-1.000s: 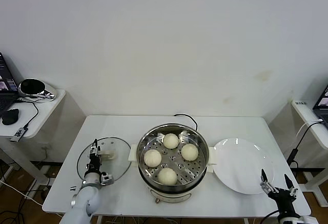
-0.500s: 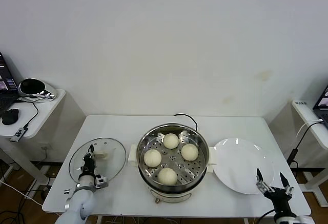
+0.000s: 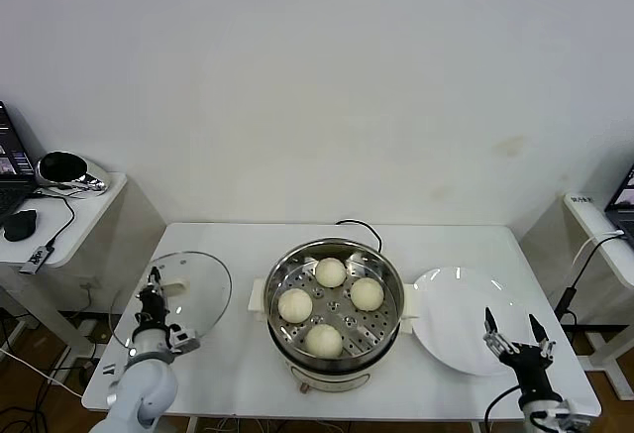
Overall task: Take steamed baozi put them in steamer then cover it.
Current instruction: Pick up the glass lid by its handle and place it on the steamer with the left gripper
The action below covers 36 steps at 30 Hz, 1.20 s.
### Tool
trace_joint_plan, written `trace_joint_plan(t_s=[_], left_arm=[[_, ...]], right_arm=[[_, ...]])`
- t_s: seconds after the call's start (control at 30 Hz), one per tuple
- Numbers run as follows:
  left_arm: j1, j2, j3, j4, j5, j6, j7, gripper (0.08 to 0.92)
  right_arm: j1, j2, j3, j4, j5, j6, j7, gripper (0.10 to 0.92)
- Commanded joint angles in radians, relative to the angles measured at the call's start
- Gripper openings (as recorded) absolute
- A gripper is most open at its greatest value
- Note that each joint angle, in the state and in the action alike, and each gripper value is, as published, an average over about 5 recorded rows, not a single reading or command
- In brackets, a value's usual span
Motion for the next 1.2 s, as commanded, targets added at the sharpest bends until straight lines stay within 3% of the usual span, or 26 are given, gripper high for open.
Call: trace_joint_plan(t_s=[0.03, 0.33, 0.5, 0.9, 1.2], left_arm=[[0.058, 0.006, -0.059, -0.318, 0.089, 0.189, 0.2, 0.152], [0.062, -0.096, 0.084, -0.555, 0.01, 0.273, 0.339, 0.152], [0.014, -0.14, 0.282, -0.621, 0.079, 0.327, 0.33, 0.152], [-0.125, -0.21, 0.624, -0.354, 0.197, 0.326, 0.139, 0.152], [-0.213, -0.25, 0.729, -0.257, 0.341, 0.327, 0.249, 0.152]], right_arm=[[0.041, -0.01, -0.007, 0.001, -0.006, -0.068, 0.022, 0.823], [0.033, -0.002, -0.018, -0.006, -0.027, -0.094, 0.042, 0.823], [0.043, 0.013, -0.021, -0.014, -0.026, -0.11, 0.047, 0.823], [0.054, 0.027, -0.01, -0.014, -0.043, -0.129, 0.051, 0.823], [0.049, 0.03, 0.009, -0.006, -0.012, -0.158, 0.055, 0.823]])
